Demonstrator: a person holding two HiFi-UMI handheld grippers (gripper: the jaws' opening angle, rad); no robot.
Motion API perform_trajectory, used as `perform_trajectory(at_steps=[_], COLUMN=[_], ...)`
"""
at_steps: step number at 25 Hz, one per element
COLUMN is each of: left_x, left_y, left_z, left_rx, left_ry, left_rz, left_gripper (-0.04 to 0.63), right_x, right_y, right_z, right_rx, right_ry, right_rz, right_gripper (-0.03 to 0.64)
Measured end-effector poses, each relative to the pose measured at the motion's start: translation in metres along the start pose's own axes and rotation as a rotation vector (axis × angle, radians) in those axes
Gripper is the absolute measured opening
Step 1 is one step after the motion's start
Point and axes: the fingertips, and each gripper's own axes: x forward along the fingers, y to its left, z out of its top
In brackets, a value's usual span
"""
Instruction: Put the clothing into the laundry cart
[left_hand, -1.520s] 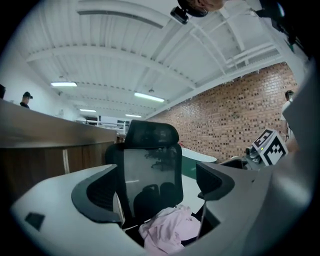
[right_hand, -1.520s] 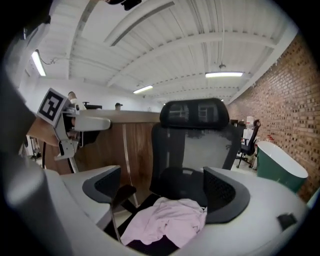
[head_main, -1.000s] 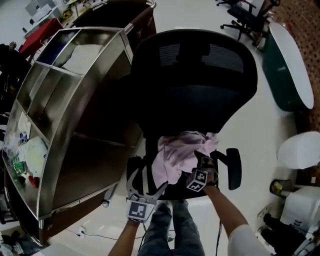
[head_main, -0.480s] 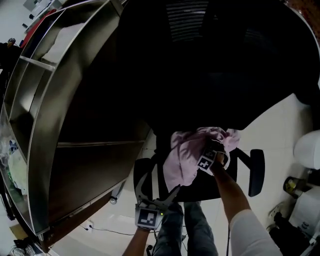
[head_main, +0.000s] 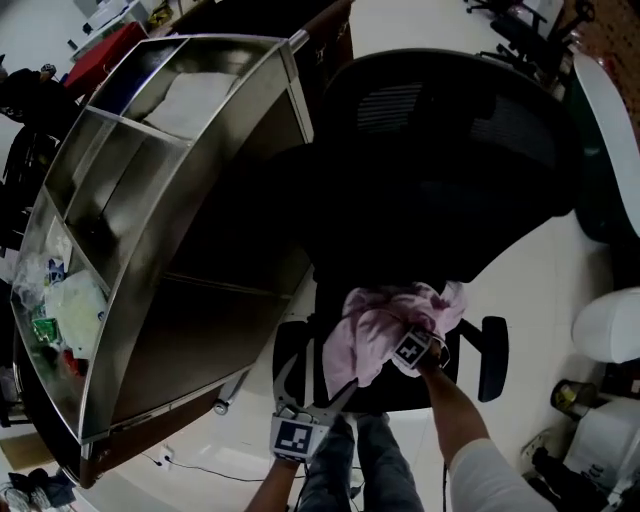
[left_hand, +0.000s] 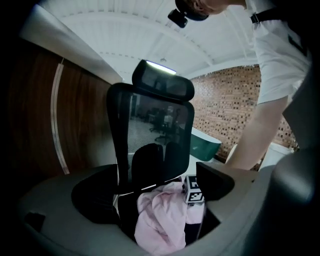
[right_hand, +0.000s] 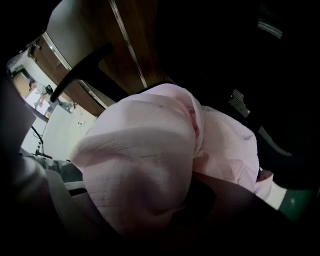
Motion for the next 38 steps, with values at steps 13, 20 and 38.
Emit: perform_trajectory(at_steps=[13,20,38], left_x=[-0.097,-0.167,-0.304], left_y=[-0.023,-0.031,-0.033], left_z=[0.115,0.228,0.312], left_rx=[0.027,0.005,0.14], left_ry=[-0.188,-0.417,-0.642], left_rz=[-0.008,0.045,0.289], left_gripper=[0.474,0.471,0.466], right_x=[-0.3,-0.538,-0.746], right_y=[0.097,0.101,0.203], right_z=[0.032,0.062,0.134], right_rx=[0.506,0.468,0.124], right_ry=[-0.945,-1.44,-1.83], right_rz=[0.067,-0.023,0.158], right_gripper=[0.126,0.126,0.126])
